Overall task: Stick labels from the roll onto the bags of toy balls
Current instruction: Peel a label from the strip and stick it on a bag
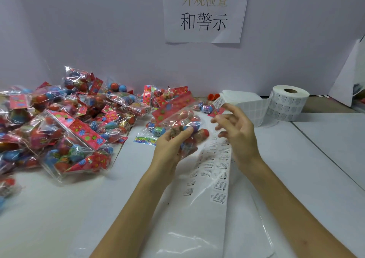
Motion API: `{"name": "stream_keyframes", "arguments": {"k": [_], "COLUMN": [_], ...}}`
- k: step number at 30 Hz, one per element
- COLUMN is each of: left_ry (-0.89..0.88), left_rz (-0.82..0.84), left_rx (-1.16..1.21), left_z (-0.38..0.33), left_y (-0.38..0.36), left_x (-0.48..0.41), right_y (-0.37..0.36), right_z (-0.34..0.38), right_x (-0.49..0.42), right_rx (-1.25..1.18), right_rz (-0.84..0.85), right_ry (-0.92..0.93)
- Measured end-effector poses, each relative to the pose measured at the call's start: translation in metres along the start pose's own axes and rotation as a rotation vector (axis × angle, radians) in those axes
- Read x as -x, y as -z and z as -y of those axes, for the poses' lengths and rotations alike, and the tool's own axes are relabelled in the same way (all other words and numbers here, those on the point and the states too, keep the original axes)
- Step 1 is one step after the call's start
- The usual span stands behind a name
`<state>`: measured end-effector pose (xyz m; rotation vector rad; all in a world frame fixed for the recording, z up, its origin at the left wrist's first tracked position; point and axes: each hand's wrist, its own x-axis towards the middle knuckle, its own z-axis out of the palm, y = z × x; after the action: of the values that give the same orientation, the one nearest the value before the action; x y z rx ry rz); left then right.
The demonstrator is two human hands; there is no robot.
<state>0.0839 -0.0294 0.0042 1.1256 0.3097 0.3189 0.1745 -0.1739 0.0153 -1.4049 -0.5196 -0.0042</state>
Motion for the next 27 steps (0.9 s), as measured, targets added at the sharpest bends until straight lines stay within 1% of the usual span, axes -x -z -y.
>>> {"name": "stream_keyframes", "arguments": {"k": [3, 4, 6, 8, 14, 17, 27], "left_ry": [0.011, 0.014, 0.014, 0.007, 0.001, 0.006, 0.007], "left_rz": [-0.067, -0.072, -0.078, -0.087, -0.135, -0.160, -0.162], "left_rx": [0.162, 0.198, 0.227, 0.231, 0.251, 0.259, 0.268], "left_z": [-0.004, -0.005, -0.005, -0.004, -0.003, -0.004, -0.006], "left_y": [0.003, 0.003, 0.004, 0.004, 0.007, 0.006, 0.004], "left_x": [-0.003, -0.003, -0.004, -0.005, -0.007, -0.007, -0.004], "right_y": [0.003, 0.002, -0.001, -0.004, -0.008, -0.009, -0.009], "right_z": [0.004, 0.004, 0.003, 0.003, 0.004, 0.003, -0.001], "right_x": [-0.002, -0.002, 0.001, 0.004, 0.010, 0.011, 0.010], "right_rx": [-0.249, -0.288, -0.261, -0.212, -0.086, -0.059, 0.025], "right_rz": [0.119, 0.172, 0.262, 0.316, 0.330, 0.319, 0.324], "right_ry": [-0.105, -0.143, -0.178, -0.178, -0.132, -0.133, -0.086]}}
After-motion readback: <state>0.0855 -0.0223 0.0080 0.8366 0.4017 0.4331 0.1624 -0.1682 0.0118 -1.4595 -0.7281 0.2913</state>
